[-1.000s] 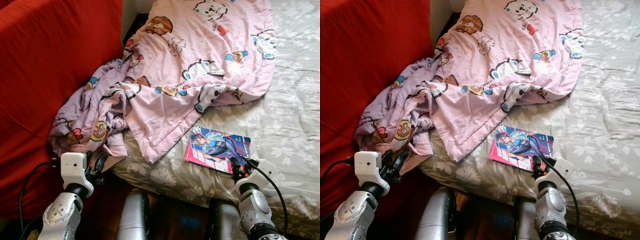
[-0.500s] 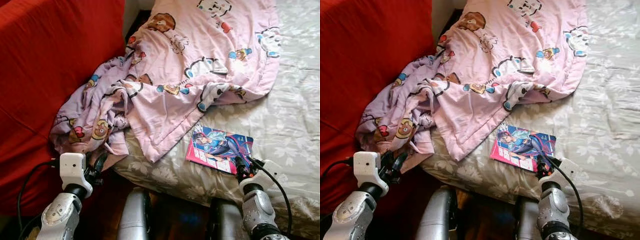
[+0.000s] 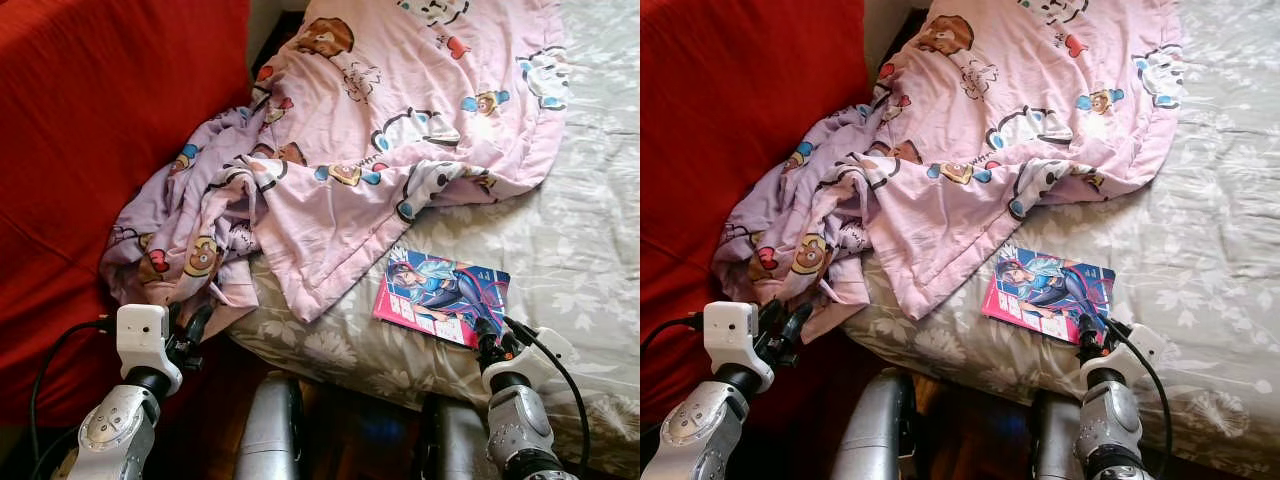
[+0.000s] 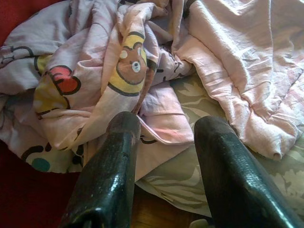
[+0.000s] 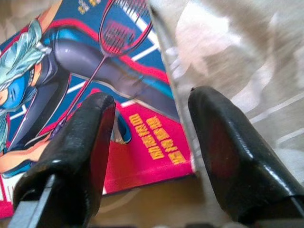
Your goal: Clean up the room
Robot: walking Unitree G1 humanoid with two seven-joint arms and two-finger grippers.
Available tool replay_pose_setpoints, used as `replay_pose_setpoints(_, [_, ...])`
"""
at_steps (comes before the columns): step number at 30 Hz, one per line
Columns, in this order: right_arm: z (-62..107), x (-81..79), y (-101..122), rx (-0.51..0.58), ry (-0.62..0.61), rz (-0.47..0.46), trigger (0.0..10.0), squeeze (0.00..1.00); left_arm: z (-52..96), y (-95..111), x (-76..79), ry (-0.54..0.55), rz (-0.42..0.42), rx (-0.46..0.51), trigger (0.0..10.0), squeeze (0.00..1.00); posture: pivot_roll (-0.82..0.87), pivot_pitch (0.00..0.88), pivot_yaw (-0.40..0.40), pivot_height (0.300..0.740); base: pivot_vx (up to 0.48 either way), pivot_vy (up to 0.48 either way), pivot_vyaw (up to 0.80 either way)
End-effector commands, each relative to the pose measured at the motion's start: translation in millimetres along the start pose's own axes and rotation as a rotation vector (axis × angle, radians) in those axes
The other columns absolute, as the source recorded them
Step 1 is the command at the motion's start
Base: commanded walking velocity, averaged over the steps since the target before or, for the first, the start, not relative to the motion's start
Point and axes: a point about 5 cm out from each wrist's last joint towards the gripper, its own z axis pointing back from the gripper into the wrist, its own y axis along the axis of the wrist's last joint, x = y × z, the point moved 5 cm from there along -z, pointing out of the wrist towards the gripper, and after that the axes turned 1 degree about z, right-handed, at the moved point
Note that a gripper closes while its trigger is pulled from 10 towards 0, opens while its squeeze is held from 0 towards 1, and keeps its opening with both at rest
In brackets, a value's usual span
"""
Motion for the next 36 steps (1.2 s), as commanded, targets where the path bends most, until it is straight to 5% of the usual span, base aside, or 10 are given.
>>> replay_pose_setpoints(1, [7.9, 5.0, -20.1, -0.063, -0.011, -0.04, 10.0, 0.0, 7.0, -4.2, -7.8, 0.018, 0.0, -0.024, 10.0, 0.0, 0.22, 0.301, 0.17, 0.62, 0.0, 0.0, 0.0])
replay_pose_setpoints(10, [13.1, 1.8, -33.6, -0.107, 0.031, -0.133, 10.0, 0.0, 8.2, -4.1, -7.8, 0.015, -0.002, -0.027, 10.0, 0.0, 0.22, 0.301, 0.172, 0.62, 0.0, 0.0, 0.0])
replay_pose_setpoints(16, [23.2, 15.1, -46.8, -0.137, 0.003, -0.315, 10.0, 0.0, 10.7, -3.9, -7.4, 0.013, -0.005, -0.029, 10.0, 0.0, 0.23, 0.304, 0.173, 0.62, 0.0, 0.0, 0.0])
replay_pose_setpoints(28, [51.7, 11.6, -91.2, -0.293, 0.066, -0.468, 10.0, 0.0, 16.5, -3.8, -7.4, 0.013, -0.015, -0.039, 10.0, 0.0, 0.26, 0.312, 0.184, 0.62, 0.0, 0.0, 0.0])
replay_pose_setpoints(36, [42.7, 4.8, -81.1, -0.243, 0.068, -0.563, 10.0, 0.0, 20.0, -3.2, -10.5, 0.024, -0.026, -0.044, 10.0, 0.0, 0.28, 0.319, 0.187, 0.62, 0.0, 0.0, 0.0])
